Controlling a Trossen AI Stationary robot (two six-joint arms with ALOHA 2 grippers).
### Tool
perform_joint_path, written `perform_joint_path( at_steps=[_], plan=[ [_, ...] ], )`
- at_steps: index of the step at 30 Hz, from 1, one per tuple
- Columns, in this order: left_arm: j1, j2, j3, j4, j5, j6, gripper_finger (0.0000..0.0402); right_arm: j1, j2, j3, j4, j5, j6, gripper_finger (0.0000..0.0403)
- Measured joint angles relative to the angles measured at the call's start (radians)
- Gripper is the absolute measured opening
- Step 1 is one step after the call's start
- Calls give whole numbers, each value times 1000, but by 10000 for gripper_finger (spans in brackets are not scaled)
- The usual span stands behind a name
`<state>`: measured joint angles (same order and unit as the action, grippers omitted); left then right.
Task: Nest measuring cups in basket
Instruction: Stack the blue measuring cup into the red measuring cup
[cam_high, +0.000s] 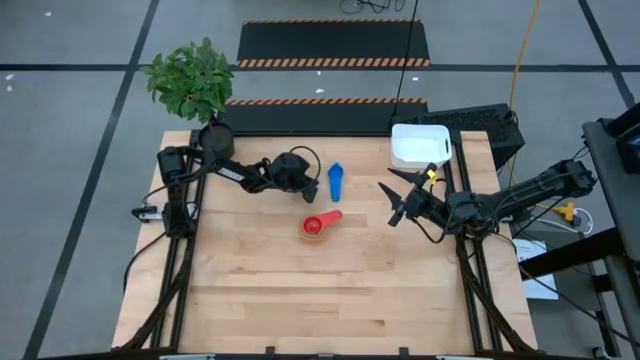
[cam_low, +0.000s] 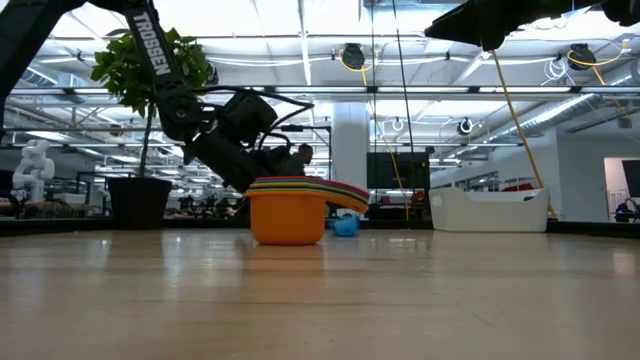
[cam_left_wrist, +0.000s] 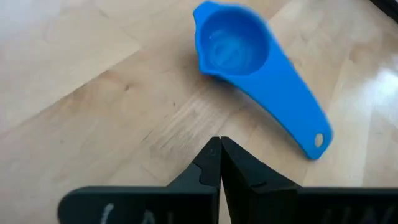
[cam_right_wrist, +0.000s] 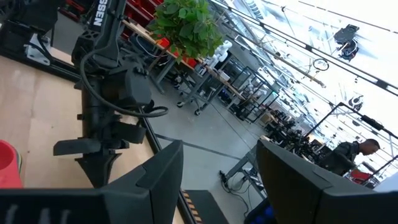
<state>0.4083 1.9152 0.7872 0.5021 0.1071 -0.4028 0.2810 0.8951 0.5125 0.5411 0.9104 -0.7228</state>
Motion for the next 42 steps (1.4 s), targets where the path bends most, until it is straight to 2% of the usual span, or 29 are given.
perform_joint_path(
  at_steps=[6,11,14,21,23,25,28,30,32,37,42],
  plan=[
    [-13,-1,0,78,12,19,3,0,0,0,14,-3,33,196],
    [-25,-1,1,207,128,-37,5,-18,4,0,89,-2,205,196],
    [-30,-2,1,252,120,-40,10,-33,8,0,85,-32,263,196],
    [-25,-2,5,256,19,22,3,-84,71,6,37,-53,371,196],
    [-29,-2,25,251,15,31,4,-114,112,49,-74,-92,455,196],
    [-35,-2,66,208,14,34,12,-151,159,122,-267,-180,580,192],
    [-52,-2,153,19,-13,76,26,-214,250,218,-469,-391,720,184],
    [-69,-2,217,-138,-61,120,33,-250,299,227,-468,-523,746,178],
    [-88,-2,273,-281,-114,167,35,-287,341,225,-394,-604,773,175],
    [-127,-2,357,-515,-227,250,36,-383,404,211,-317,-622,850,179],
    [-149,-3,381,-564,-291,270,37,-420,475,210,-361,-629,862,210]
  ],
)
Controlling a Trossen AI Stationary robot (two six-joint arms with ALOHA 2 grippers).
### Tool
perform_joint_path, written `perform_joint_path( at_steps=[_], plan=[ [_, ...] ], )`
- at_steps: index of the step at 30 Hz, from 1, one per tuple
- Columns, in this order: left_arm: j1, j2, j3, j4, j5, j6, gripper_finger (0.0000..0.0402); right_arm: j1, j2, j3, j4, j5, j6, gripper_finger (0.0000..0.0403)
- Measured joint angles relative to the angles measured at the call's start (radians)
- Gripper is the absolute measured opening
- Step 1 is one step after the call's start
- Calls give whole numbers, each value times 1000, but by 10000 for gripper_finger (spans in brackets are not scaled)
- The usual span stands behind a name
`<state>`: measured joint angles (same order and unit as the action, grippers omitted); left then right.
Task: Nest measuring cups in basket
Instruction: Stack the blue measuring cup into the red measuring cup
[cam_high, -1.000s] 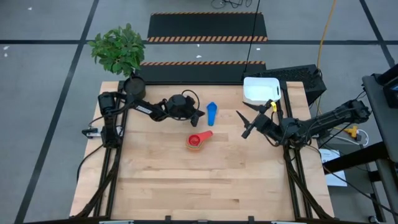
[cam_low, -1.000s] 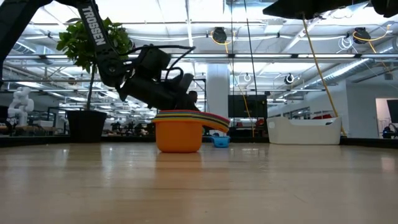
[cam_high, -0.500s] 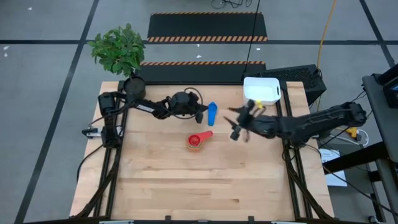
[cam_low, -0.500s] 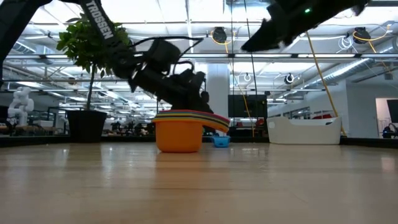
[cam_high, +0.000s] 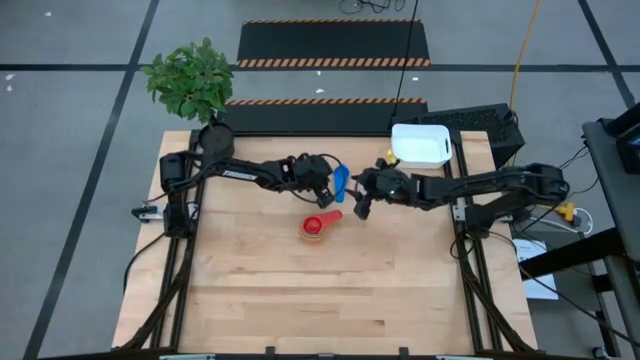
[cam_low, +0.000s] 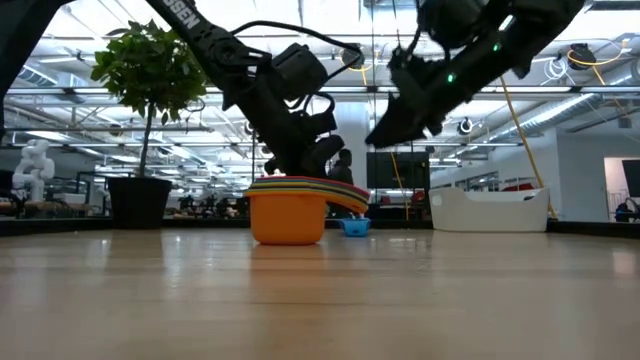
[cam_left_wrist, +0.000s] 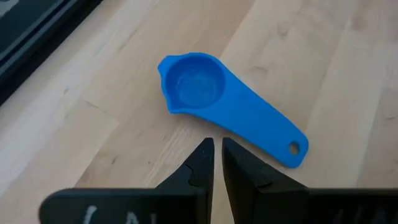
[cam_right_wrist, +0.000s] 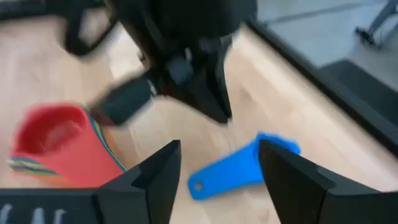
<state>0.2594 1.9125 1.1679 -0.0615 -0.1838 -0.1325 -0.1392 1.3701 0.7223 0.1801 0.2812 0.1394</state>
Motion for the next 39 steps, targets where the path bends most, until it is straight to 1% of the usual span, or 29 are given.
perform_joint_path(
  at_steps=[3,5,7,10,12,18,23,28,32,36,39],
  plan=[
    [5,0,0,-11,-1,0,37,-16,63,0,22,-11,21,231],
    [11,0,0,-37,-2,-1,37,-40,101,0,44,-54,66,242],
    [14,0,0,-77,-4,-4,37,-73,135,-1,64,-122,122,248],
    [16,0,0,-132,-4,-4,37,-127,173,0,94,-261,180,251],
    [20,0,0,-155,-3,-3,37,-146,198,0,113,-302,203,251],
    [22,0,0,-163,-3,-3,37,-180,265,0,138,-313,216,251],
    [23,0,0,-174,-3,-4,37,-202,319,-1,143,-371,216,251],
    [21,0,0,-175,-2,-6,37,-220,348,0,134,-365,204,254],
    [22,0,0,-174,-2,-7,37,-229,376,0,166,-363,200,275],
    [22,0,0,-162,-2,-7,37,-240,418,0,251,-375,213,307],
    [22,0,0,-139,-2,-7,37,-248,455,1,324,-391,235,322]
  ],
)
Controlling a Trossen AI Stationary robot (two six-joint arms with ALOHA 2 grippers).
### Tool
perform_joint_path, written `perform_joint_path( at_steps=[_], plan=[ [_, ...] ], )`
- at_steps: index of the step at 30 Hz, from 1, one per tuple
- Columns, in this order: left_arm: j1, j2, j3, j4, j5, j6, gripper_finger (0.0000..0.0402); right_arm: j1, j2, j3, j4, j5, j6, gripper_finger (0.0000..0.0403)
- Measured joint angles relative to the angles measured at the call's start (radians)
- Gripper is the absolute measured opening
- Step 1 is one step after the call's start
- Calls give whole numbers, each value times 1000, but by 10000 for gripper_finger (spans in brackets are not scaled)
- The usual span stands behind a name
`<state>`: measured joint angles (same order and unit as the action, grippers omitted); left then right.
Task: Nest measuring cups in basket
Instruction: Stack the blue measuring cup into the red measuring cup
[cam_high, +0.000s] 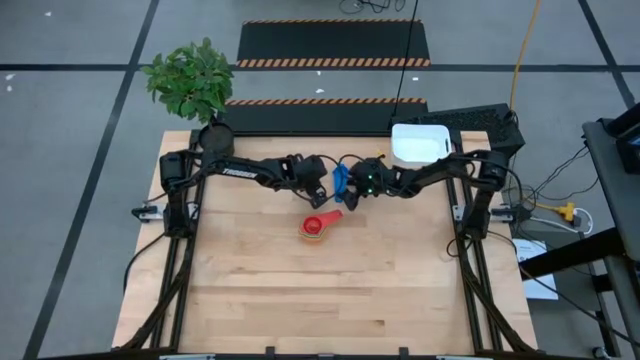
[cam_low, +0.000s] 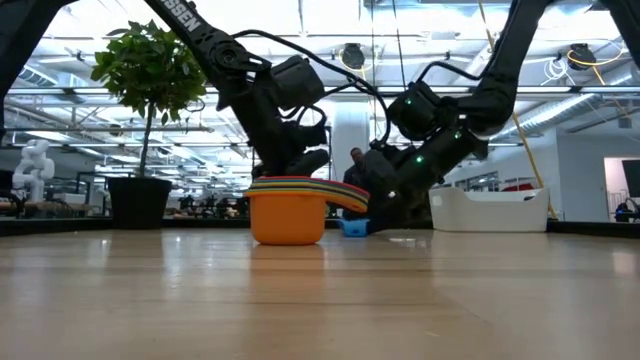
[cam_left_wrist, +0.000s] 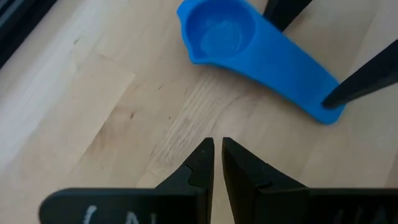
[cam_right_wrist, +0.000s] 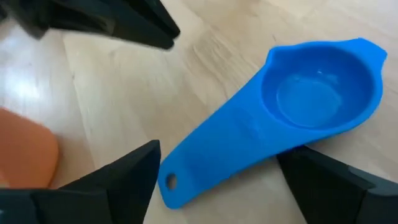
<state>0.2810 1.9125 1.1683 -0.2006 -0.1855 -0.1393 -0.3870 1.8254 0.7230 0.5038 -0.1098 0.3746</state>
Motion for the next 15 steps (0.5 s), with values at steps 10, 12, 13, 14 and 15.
perform_joint_path(
  at_steps=[10,12,13,14,15],
  plan=[
    [-1,0,0,31,0,0,37,-32,85,0,144,-23,51,293],
    [-1,0,0,31,0,0,37,-38,99,1,161,-23,51,276],
    [-1,0,0,31,0,0,37,-40,107,1,172,-23,51,266],
    [-1,0,0,31,0,0,37,-42,112,1,176,-24,51,254],
    [-1,0,0,30,0,0,37,-44,120,1,183,-24,46,239]
  ],
)
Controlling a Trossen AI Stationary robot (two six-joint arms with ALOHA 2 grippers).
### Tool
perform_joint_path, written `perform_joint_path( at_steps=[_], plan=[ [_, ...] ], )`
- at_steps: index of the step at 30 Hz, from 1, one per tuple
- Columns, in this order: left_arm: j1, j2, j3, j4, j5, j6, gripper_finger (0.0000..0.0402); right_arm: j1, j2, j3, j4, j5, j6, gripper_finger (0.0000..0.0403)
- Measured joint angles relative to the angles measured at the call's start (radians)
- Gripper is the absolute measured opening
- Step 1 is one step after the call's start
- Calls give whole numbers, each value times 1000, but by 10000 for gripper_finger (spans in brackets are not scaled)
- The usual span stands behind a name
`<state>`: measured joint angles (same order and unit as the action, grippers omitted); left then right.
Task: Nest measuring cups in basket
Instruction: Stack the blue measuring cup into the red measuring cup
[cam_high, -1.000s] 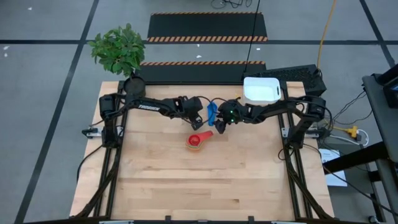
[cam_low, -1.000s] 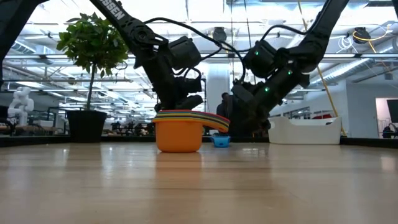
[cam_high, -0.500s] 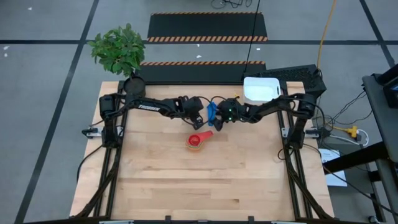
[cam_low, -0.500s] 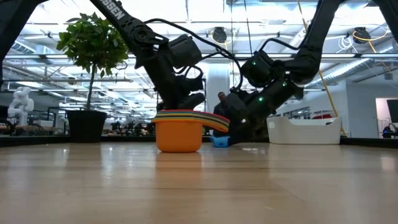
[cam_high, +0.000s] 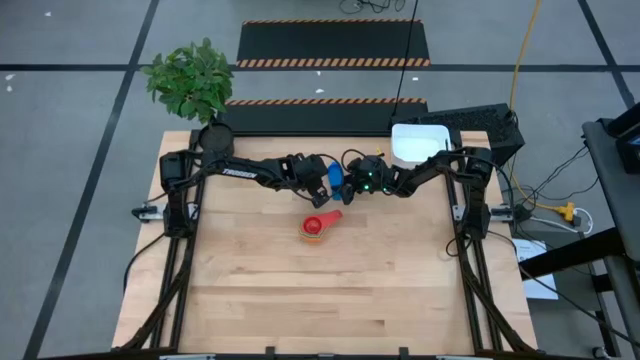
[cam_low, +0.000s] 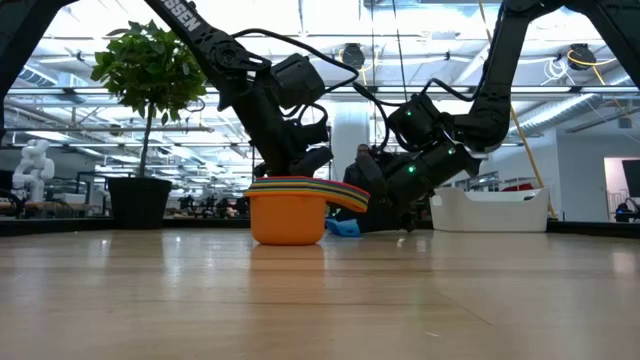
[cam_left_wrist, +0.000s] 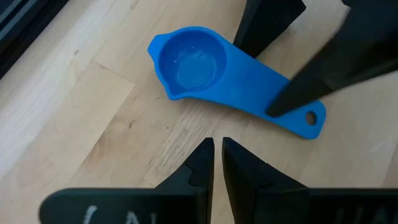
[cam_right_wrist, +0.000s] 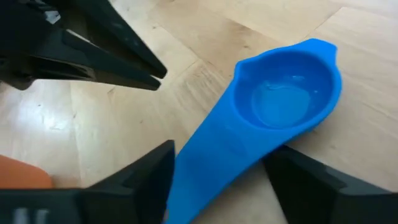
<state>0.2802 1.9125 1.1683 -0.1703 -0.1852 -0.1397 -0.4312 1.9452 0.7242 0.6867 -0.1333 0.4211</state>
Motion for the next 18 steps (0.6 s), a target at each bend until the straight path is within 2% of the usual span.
perform_joint_path(
  at_steps=[4,9,10,14,18],
  plan=[
    [0,-5,0,-8,0,2,37,-7,30,0,24,3,-39,159],
    [7,-82,-1,-31,-8,-27,37,-8,33,0,41,-12,-105,27],
    [6,-102,-2,-44,-10,-27,37,-8,33,0,42,-16,-126,14],
    [-26,-188,-1,-87,-32,-25,37,-8,-9,-4,30,-27,-149,8],
    [-77,-263,-1,-149,-78,6,37,-3,-136,-6,-114,-29,-216,3]
  ],
)
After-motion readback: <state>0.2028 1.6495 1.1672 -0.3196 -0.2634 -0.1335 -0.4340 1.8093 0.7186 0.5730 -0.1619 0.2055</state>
